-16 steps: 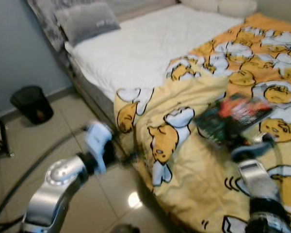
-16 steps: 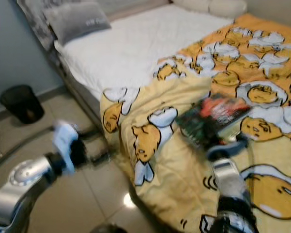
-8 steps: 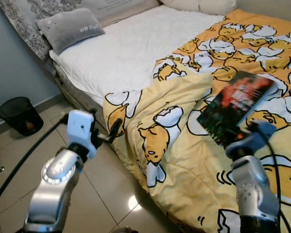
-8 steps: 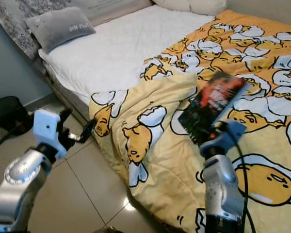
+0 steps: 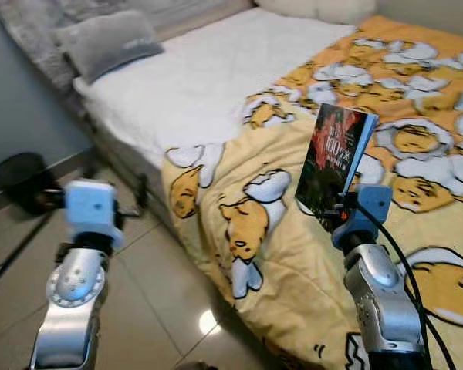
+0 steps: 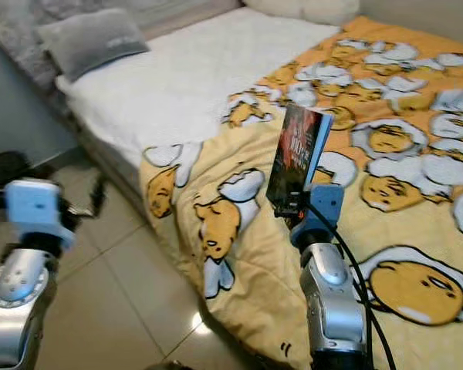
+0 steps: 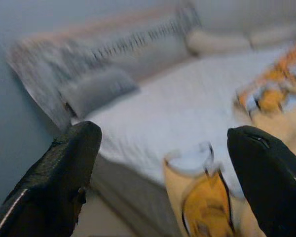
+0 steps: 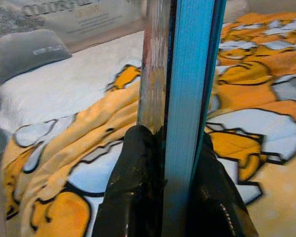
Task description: Clean up the room
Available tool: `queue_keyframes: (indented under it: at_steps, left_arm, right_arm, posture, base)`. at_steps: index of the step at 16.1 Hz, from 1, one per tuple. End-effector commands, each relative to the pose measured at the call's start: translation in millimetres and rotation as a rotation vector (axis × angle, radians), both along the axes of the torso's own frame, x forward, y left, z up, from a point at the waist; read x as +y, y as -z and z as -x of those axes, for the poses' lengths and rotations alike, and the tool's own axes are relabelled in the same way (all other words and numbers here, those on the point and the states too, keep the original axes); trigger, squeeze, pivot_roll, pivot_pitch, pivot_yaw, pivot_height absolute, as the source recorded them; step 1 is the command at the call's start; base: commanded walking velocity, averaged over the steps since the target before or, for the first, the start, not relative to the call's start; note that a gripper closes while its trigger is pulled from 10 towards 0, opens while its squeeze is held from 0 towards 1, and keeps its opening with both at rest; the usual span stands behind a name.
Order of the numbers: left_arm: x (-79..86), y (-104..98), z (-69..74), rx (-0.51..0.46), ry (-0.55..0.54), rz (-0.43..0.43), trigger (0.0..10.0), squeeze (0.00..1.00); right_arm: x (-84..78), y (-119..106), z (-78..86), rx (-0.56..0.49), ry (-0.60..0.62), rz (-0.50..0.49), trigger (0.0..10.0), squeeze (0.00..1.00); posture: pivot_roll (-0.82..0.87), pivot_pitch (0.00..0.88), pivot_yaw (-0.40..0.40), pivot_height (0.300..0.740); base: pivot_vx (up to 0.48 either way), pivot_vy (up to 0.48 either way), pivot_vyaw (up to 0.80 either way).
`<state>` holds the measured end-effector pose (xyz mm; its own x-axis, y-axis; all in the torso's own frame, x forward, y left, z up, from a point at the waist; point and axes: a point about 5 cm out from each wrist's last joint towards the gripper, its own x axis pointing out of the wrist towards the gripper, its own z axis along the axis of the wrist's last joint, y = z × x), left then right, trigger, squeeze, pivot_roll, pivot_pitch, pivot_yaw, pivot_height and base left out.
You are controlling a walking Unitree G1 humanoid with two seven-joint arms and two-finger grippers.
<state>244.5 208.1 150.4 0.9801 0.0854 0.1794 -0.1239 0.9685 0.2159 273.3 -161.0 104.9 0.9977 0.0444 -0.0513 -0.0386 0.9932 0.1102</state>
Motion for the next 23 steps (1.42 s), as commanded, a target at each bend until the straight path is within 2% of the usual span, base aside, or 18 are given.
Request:
queue_keyframes:
  at_steps: [1, 2, 4, 5, 6, 7, 8, 10, 11, 12, 14, 15, 16, 17, 20, 23]
  left_arm:
    - [11.0, -4, 2.5, -0.044, -0.079, -0.022, 10.0, 0.66]
    - [10.9, -4, 2.6, -0.048, -0.078, -0.016, 10.0, 0.66]
    - [10.2, -9, 3.8, -0.091, -0.094, -0.02, 10.0, 0.55]
    - [4.7, 6, -2.1, 0.025, -0.057, 0.031, 10.0, 0.1]
    - [1.1, 16, -5.2, 0.112, -0.03, 0.039, 10.0, 0.0]
    - [-9.0, 28, -7.6, 0.195, 0.041, 0.042, 10.0, 0.0]
    - [-14.7, 27, -7.6, 0.187, 0.08, -0.005, 10.0, 0.0]
    - [-21.5, 29, -9.0, 0.231, 0.143, 0.013, 10.0, 0.0]
    - [-22.3, 30, -9.4, 0.244, 0.154, 0.013, 10.0, 0.0]
    - [-22.4, 29, -11.1, 0.256, 0.164, 0.033, 10.0, 0.0]
    - [-20.7, 27, -12.6, 0.247, 0.165, 0.04, 10.0, 0.0]
    - [-20.8, 25, -13.2, 0.245, 0.167, 0.036, 10.0, 0.0]
    - [-20.0, 25, -13.7, 0.245, 0.169, 0.027, 10.0, 0.0]
    - [-19.5, 25, -13.9, 0.25, 0.17, 0.025, 10.0, 0.0]
    - [-17.2, 20, -16.1, 0.248, 0.174, 0.006, 10.0, 0.0]
    - [-16.5, 25, -15.9, 0.266, 0.172, 0.005, 10.0, 0.0]
  right_arm:
    - [1.9, -11, -4.7, -0.056, -0.002, 0.024, 10.0, 0.0]
    - [1.7, -11, -4.9, -0.058, -0.002, 0.027, 10.0, 0.0]
    - [1.5, -11, -4.6, -0.056, -0.001, 0.021, 10.0, 0.0]
    - [0.4, -11, -4.2, -0.05, 0.0, 0.026, 10.0, 0.0]
    - [-0.3, -11, -4.3, -0.044, 0.003, 0.029, 10.0, 0.0]
    - [-2.7, -6, -4.4, -0.005, 0.02, 0.043, 10.0, 0.0]
    - [-3.6, -1, -3.7, 0.021, 0.027, 0.046, 10.0, 0.0]
    - [-5.5, 3, -3.4, 0.039, 0.05, 0.105, 10.0, 0.0]
    - [-6.2, 3, -3.5, 0.04, 0.056, 0.122, 10.0, 0.0]
    - [-4.0, 3, -3.9, 0.049, 0.026, 0.085, 10.0, 0.0]
    - [-9.3, -2, -6.2, 0.007, 0.092, 0.098, 10.0, 0.0]
    - [-11.1, -2, -7.0, 0.023, 0.108, 0.099, 10.0, 0.0]
    - [-11.1, 2, -7.1, 0.051, 0.096, 0.032, 10.0, 0.0]
    - [-10.8, 4, -6.9, 0.063, 0.103, 0.011, 10.0, 0.0]
    - [-7.8, 6, -7.6, 0.066, 0.132, 0.001, 10.0, 0.0]
    - [-4.7, 8, -9.2, 0.085, 0.113, -0.026, 10.0, 0.0]
  posture:
    - [-0.01, 0.0, 0.074, 0.74]
    - [-0.01, 0.0, 0.071, 0.74]
    - [-0.01, 0.0, 0.067, 0.74]
    - [-0.01, 0.0, 0.067, 0.74]
    - [-0.01, 0.0, 0.065, 0.74]
    - [-0.01, 0.0, 0.062, 0.74]
    - [-0.01, 0.0, 0.062, 0.74]
    - [-0.01, 0.0, 0.062, 0.74]
    - [-0.01, 0.0, 0.062, 0.74]
    - [-0.01, 0.0, 0.063, 0.74]
    - [-0.02, 0.0, 0.065, 0.74]
    - [-0.01, 0.0, 0.059, 0.74]
    - [0.01, 0.0, 0.051, 0.74]
    - [0.02, 0.0, 0.05, 0.74]
    - [0.02, 0.0, 0.058, 0.74]
    - [0.02, 0.0, 0.058, 0.74]
  base:
    - [0.0, 0.0, -0.8]
    - [0.0, 0.0, -0.8]
    - [0.0, 0.0, -0.8]
    - [0.0, 0.0, -0.8]
    - [0.0, 0.0, -0.8]
    - [0.0, 0.0, -0.8]
    - [0.0, 0.0, -0.8]
    - [0.0, 0.0, -0.8]
    - [0.0, 0.0, -0.8]
    - [0.0, 0.0, -0.8]
    - [0.0, 0.163, -0.8]
    - [0.0, 0.42, -0.8]
    - [0.0, 0.431, -0.8]
    - [0.0, 0.431, -0.8]
    - [0.0, 0.433, -0.8]
    - [0.0, 0.435, -0.14]
